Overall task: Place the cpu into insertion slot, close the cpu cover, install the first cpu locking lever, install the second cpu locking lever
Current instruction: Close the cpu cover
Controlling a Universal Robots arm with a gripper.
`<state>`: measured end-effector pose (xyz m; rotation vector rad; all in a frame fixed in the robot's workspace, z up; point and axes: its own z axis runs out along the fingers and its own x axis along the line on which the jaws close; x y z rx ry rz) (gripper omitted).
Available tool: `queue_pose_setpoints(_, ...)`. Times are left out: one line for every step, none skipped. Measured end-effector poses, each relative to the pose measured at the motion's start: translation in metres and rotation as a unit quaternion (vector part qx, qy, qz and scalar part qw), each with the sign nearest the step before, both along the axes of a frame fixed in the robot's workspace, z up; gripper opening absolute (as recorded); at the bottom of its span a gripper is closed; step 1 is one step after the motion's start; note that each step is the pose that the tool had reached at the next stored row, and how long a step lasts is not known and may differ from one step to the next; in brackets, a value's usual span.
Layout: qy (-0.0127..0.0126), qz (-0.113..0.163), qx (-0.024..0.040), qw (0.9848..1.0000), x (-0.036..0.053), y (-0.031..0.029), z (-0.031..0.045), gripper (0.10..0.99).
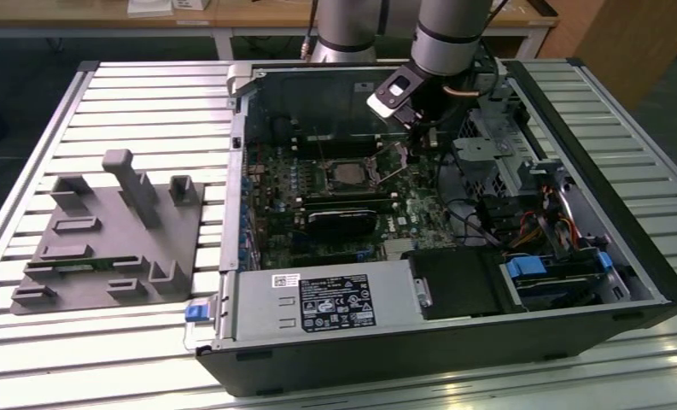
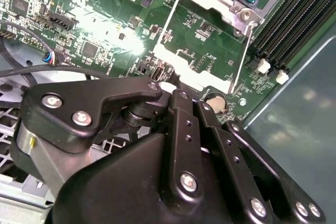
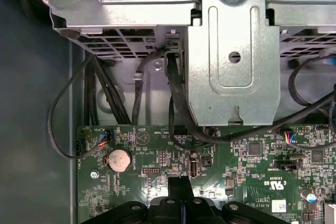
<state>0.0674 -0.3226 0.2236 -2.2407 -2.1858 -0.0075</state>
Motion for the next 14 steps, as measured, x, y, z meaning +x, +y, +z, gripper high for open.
queue_pose_setpoints(0.0003,0.000,0.0000,1.0000,0.0000,0.0000,0.0000,0.106)
queue_pose_setpoints(0.0003,0.000,0.0001,1.0000,0.0000,0.0000,0.0001,0.106)
queue_pose_setpoints(0.0004,0.000,0.0001,1.0000,0.0000,0.0000,0.0004,0.106)
queue_pose_setpoints(0.0004,0.000,0.0007,1.0000,-0.0001,0.0001,0.0017,0.106)
queue_pose_setpoints(0.0003,0.000,0.0012,1.0000,-0.0002,0.0001,0.0028,0.106)
queue_pose_setpoints(0.0003,0.000,0.0013,1.0000,-0.0002,0.0001,0.0039,0.106)
queue_pose_setpoints(0.0002,0.000,0.0015,1.0000,-0.0003,0.0000,0.0050,0.106)
queue_pose_setpoints(0.0002,0.000,0.0019,1.0000,-0.0007,0.0000,0.0064,0.106)
queue_pose_setpoints(0.0002,0.000,0.0023,1.0000,-0.0010,0.0000,0.0074,0.106)
queue_pose_setpoints(0.0001,0.000,0.0028,1.0000,-0.0014,0.0000,0.0082,0.106)
queue_pose_setpoints(0.0001,0.000,0.0033,1.0000,-0.0019,0.0000,0.0089,0.106)
queue_pose_setpoints(0.0000,0.000,0.0038,1.0000,-0.0026,0.0000,0.0096,0.106)
queue_pose_setpoints(0.0000,0.000,0.0043,1.0000,-0.0034,0.0000,0.0102,0.106)
queue_pose_setpoints(-0.0001,0.000,0.0045,1.0000,-0.0042,0.0000,0.0107,0.106)
